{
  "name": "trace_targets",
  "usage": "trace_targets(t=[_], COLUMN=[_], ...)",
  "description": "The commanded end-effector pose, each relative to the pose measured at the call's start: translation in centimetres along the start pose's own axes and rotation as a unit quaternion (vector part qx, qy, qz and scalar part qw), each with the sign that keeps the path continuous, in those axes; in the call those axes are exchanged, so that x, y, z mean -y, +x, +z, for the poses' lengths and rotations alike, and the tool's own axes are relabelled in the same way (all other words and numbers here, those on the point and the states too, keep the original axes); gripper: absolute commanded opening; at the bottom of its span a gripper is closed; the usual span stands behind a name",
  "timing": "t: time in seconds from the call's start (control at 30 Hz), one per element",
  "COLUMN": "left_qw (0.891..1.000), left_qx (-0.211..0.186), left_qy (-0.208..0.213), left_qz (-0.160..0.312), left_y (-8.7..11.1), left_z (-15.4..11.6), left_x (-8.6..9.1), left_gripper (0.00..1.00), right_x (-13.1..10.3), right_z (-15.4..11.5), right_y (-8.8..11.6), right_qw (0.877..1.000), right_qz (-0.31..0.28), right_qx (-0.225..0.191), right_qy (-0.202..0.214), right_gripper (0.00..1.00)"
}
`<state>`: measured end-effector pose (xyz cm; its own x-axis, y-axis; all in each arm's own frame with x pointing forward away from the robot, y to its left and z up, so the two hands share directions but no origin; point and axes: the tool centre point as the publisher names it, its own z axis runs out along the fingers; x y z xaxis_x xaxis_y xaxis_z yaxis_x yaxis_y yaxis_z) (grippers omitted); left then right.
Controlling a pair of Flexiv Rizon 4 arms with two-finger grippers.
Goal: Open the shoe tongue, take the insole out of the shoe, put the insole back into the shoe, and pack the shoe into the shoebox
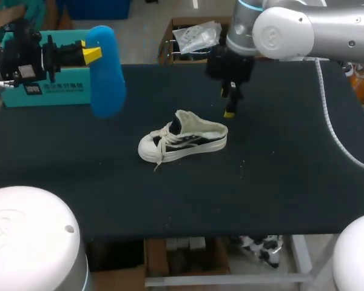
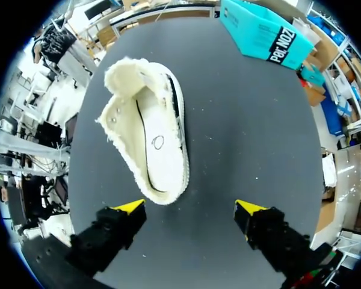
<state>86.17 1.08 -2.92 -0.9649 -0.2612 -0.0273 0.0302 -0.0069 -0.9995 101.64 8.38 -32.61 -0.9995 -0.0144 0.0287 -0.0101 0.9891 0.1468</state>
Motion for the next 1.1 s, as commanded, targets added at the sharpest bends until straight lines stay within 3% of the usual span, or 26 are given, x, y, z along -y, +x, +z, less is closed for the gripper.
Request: trace_targets(t=[0.03,0.4,0.7,0.93,1.03,1.1], left_qw=[1.0,0.999,0.998,0.997,0.997,0.997], left_qx=[0.016,0.041,0.052,0.058,0.06,0.061], left_qy=[0.007,0.01,0.015,0.018,0.02,0.021], left_qz=[-0.007,-0.03,-0.04,-0.045,-0.046,-0.046], left_y=[0.4,-1.0,-2.6,-3.0,-3.1,-3.1], left_z=[-1.5,-3.4,-4.5,-5.3,-5.7,-5.8], left_x=[-0.4,-1.4,-1.9,-2.2,-2.2,-2.2], left_gripper=[0.0,0.0,0.0,0.0,0.0,0.0], right_x=[-0.9,-3.6,-7.2,-8.5,-8.8,-9.0], right_z=[0.5,0.6,1.8,3.0,3.5,3.7], right_y=[0.3,0.4,0.1,0.8,1.2,1.5], right_qw=[1.0,0.999,0.998,0.997,0.996,0.996], right_qz=[0.001,0.013,0.015,0.015,0.014,0.008], right_qx=[0.006,0.013,0.014,0.026,0.033,0.039], right_qy=[0.014,0.034,0.065,0.073,0.077,0.08], right_gripper=[1.0,1.0,1.0,1.0,0.9,0.89])
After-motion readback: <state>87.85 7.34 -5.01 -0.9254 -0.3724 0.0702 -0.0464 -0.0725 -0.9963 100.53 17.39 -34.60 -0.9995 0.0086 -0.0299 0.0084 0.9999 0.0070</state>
